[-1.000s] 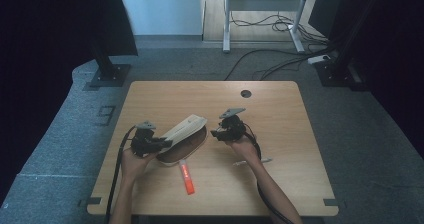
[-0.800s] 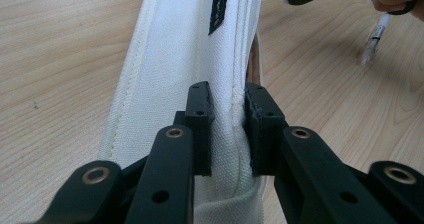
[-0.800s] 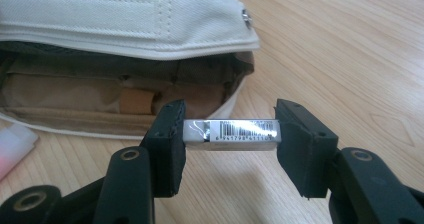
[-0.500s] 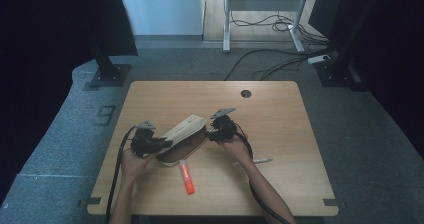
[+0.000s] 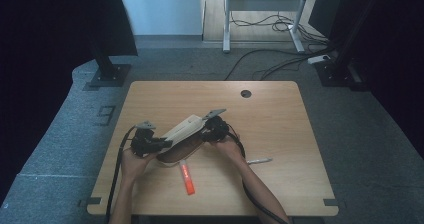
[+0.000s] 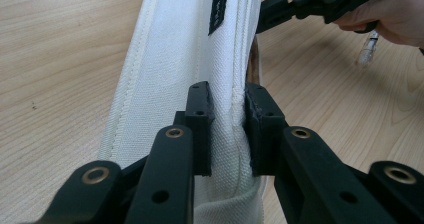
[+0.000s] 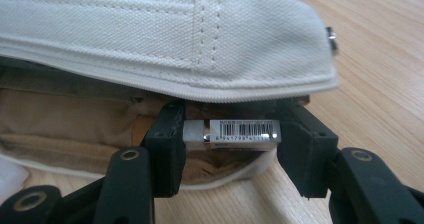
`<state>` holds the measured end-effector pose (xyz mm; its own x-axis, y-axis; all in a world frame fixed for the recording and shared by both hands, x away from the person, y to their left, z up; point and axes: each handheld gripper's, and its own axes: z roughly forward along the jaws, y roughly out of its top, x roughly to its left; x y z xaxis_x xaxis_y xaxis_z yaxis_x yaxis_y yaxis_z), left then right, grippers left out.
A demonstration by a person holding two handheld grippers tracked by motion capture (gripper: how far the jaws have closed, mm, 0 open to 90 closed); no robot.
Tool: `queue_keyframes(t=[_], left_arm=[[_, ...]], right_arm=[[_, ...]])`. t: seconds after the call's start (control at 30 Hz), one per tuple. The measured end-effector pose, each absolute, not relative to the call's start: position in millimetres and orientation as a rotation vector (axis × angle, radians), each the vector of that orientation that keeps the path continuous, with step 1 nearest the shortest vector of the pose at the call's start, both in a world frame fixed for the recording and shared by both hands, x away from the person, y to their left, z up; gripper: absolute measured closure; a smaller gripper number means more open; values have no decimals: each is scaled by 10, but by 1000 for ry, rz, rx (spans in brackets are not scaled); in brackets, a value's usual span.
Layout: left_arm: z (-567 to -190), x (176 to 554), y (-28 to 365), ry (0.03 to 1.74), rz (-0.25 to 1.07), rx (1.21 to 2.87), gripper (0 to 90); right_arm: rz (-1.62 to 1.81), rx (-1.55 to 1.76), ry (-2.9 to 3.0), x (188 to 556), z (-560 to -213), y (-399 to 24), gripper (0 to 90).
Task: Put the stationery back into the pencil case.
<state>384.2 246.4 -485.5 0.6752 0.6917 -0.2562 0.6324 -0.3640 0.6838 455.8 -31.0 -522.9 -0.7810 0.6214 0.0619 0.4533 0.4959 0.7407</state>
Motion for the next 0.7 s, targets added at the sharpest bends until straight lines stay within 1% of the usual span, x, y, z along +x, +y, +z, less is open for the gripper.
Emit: queue_keyframes(t=[0.43, 0.7], left_arm=[[-4858, 3843, 2463, 1013, 90, 2089, 751], [-4861, 3843, 2456, 1013, 91, 2088, 750]], right_arm=[[1133, 932, 2538, 4643, -5336, -163, 469], [1136, 936, 2532, 4677, -5345, -136, 469]])
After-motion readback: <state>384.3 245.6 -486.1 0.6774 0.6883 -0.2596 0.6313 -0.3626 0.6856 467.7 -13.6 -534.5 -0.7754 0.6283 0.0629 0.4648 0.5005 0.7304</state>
